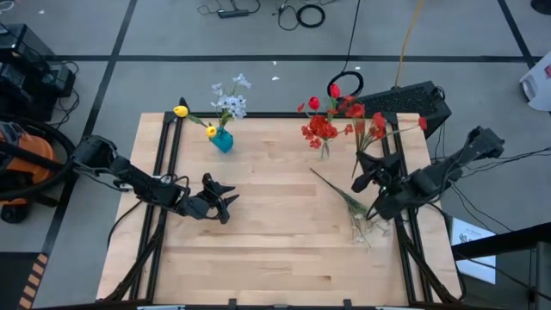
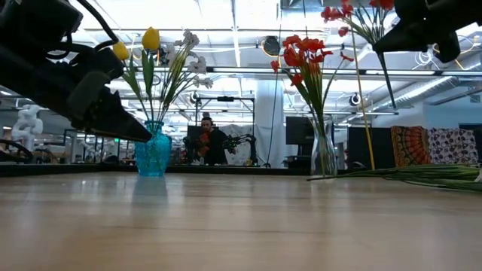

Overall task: Sort flowers into vase by color
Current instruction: Put the red flowers into the transparent vase

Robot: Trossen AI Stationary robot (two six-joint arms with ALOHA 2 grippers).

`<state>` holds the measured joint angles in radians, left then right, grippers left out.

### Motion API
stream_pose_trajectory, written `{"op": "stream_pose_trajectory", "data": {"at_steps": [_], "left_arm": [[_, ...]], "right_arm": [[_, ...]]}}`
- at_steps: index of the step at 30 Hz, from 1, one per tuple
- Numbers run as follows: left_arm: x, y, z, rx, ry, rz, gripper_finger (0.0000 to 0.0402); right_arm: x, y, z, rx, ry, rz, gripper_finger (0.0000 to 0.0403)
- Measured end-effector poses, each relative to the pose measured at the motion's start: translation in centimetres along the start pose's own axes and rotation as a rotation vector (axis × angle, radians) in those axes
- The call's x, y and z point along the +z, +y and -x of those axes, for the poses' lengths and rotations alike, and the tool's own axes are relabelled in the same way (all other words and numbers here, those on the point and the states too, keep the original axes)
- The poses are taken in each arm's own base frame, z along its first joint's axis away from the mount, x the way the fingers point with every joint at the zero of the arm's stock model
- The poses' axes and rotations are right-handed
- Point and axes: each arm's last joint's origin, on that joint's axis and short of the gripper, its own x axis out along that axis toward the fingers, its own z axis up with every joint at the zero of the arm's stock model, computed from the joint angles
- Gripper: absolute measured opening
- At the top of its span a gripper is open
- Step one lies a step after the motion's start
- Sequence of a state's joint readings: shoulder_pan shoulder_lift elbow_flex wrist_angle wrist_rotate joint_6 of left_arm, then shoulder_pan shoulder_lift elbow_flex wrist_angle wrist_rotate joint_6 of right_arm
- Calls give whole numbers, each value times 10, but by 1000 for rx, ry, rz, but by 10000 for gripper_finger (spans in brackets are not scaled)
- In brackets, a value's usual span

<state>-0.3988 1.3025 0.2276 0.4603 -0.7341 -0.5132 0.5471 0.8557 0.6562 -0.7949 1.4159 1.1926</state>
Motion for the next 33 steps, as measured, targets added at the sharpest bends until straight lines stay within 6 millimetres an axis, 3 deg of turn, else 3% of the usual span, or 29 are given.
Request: {"op": "stream_pose_trajectory", "data": {"at_steps": [17, 23, 33], "left_arm": [[0, 0, 0, 2, -2, -24, 150], [0, 0, 0, 2, -2, -23, 150], [0, 0, 0, -11, 5, -29, 150]], "right_arm": [[37, 9, -17, 232, 89, 106, 0], [28, 2, -23, 424, -86, 63, 0], [-3, -42, -37, 414, -408, -33, 0]]}}
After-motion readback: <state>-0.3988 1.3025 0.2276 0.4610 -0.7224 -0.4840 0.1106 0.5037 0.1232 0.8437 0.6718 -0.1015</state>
